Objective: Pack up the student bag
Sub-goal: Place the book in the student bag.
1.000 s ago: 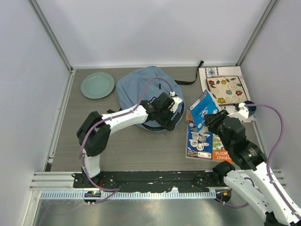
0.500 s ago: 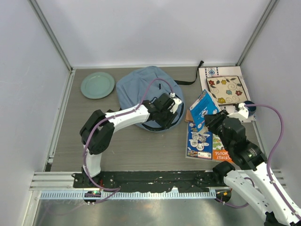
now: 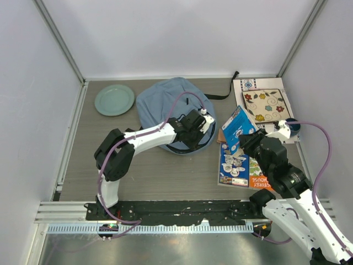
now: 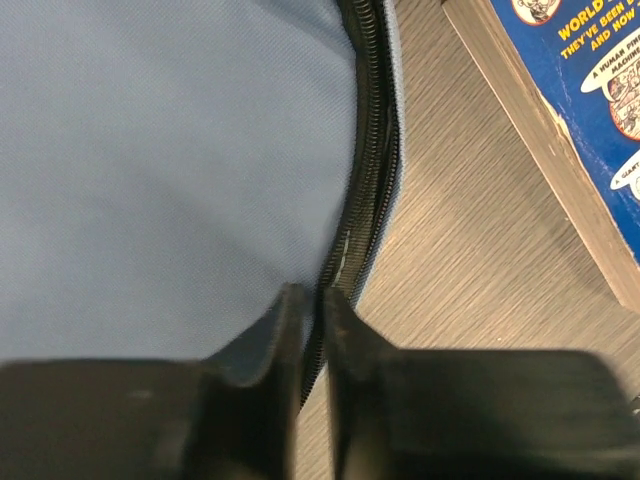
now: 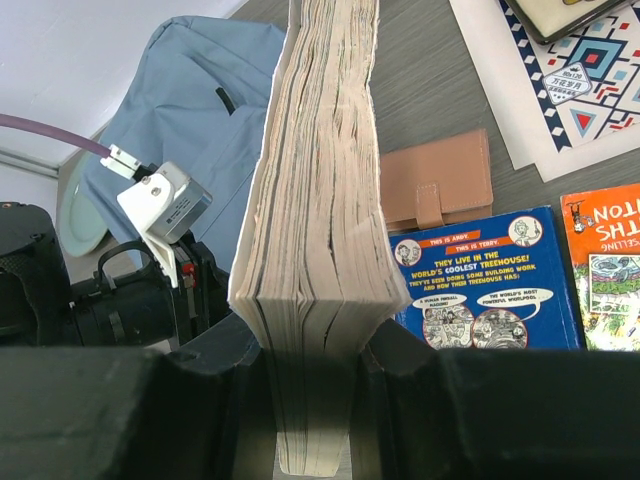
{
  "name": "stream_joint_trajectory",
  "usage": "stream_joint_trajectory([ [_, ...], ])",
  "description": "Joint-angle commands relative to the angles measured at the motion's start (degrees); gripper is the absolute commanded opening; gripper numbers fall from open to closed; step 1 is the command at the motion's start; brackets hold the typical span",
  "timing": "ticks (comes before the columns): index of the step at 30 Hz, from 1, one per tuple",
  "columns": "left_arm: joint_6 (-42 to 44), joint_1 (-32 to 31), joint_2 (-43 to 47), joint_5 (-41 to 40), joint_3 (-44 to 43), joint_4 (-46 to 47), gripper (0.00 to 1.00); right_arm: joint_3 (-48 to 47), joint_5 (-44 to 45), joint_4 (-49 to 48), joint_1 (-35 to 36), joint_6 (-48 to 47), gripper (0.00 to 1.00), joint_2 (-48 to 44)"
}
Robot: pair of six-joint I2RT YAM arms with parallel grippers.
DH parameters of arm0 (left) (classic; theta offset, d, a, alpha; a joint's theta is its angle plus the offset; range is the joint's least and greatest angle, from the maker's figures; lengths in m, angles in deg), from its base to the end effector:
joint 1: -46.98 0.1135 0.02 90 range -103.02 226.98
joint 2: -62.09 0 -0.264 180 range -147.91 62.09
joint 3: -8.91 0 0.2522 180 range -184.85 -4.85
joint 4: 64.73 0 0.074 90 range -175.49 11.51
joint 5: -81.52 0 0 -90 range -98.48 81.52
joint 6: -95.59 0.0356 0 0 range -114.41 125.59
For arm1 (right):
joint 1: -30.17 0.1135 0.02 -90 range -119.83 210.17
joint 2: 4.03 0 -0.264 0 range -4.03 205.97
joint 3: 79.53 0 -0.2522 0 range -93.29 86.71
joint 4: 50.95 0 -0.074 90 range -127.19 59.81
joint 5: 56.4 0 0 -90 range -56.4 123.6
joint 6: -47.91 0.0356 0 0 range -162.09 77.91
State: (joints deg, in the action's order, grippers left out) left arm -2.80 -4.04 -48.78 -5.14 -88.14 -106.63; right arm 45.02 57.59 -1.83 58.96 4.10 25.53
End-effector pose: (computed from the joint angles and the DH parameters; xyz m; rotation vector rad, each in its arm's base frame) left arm 0.2630 -0.3283 0.2094 0.9711 2.4242 -0.4652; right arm 0.1079 0.0428 0.3118 0.5641 1.8839 0.4528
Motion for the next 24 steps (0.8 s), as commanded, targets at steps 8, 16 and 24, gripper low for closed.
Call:
stream_joint_trajectory([
  [8, 0.22, 0.14, 2.84, -4.91, -1.44, 0.98, 0.0, -1.55, 0.8, -5.47, -0.06, 0.04, 0.01, -0.29],
  [16, -7.26, 0.14, 15.49, -10.09, 2.34, 3.53, 0.0, -2.69, 1.77, -4.15, -0.06, -1.02, 0.01, -0.91],
  [24, -13.06, 0.05, 24.38, -16.6, 2.52, 2.48, 0.0, -2.87, -9.81, -4.15, -0.14, 2.84, 0.01, -2.31],
])
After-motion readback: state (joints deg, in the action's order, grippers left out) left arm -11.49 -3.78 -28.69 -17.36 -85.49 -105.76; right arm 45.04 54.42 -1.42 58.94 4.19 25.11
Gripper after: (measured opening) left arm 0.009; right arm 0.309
